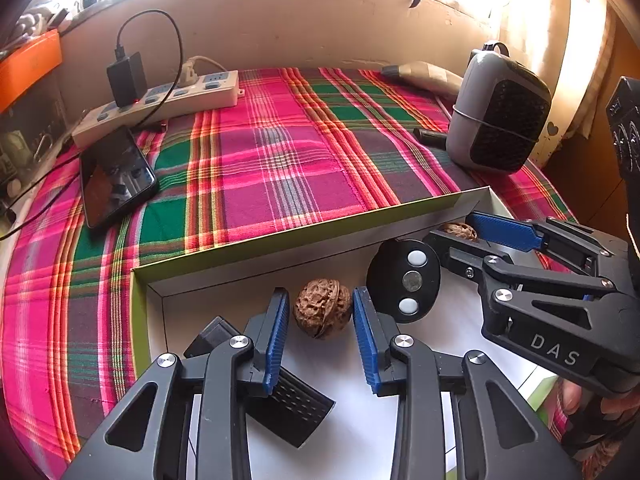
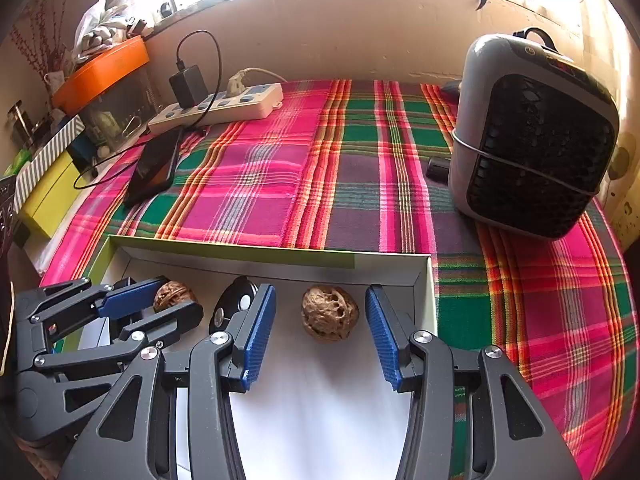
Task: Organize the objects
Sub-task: 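Open the right tool to drop its walnut while the left tool releases its walnut, then withdraw both open tools from the box, then move both open tools down toward the two pink ear hooks beside the box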
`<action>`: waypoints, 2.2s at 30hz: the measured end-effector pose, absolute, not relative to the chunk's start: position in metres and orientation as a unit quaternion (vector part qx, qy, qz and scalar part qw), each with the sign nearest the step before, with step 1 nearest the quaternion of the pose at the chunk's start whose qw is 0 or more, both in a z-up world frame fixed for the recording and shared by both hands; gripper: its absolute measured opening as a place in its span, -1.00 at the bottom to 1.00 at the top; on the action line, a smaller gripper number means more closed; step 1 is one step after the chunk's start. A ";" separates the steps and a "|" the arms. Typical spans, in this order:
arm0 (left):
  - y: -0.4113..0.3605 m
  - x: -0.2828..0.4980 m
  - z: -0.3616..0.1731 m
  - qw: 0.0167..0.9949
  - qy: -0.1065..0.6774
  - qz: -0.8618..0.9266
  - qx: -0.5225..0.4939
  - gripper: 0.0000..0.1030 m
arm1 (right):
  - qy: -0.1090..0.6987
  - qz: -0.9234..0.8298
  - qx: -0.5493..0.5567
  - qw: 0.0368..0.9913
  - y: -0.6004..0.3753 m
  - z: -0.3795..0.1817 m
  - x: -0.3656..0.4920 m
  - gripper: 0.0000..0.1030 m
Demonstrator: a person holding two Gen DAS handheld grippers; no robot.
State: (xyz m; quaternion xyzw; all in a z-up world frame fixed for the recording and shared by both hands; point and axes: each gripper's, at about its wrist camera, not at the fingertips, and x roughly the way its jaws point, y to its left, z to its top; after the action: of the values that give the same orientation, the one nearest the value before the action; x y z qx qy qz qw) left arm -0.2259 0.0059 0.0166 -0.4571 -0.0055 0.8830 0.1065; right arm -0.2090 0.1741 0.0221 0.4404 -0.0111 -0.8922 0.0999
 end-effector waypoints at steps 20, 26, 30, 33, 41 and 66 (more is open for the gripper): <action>-0.002 -0.187 0.041 0.088 -0.004 0.899 -0.428 -0.40 | -0.013 -0.909 0.405 0.094 0.168 0.048 -0.172 -0.07; -0.008 -0.166 0.046 0.082 -0.004 0.904 -0.419 -0.39 | -0.016 -0.913 0.396 0.094 0.166 0.052 -0.153 -0.07; -0.012 -0.152 0.047 0.083 -0.008 0.908 -0.410 -0.40 | -0.024 -0.914 0.393 0.095 0.166 0.052 -0.141 -0.07; -0.015 -0.142 0.048 0.083 -0.010 0.911 -0.403 -0.40 | -0.027 -0.916 0.389 0.098 0.167 0.051 -0.130 -0.07; -0.030 -0.110 0.054 0.082 -0.022 0.919 -0.385 -0.40 | -0.033 -0.920 0.379 0.097 0.169 0.051 -0.104 -0.07; -0.065 -0.057 0.015 0.106 -0.054 0.905 -0.408 -0.39 | -0.056 -0.929 0.351 0.101 0.180 0.046 -0.035 -0.07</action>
State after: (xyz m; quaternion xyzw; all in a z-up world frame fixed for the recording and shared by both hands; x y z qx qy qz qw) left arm -0.0574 -0.0650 0.0154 -0.4077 -0.0539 0.9054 0.1056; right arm -0.0345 0.1796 0.0459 0.3512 -0.0557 -0.9291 0.1012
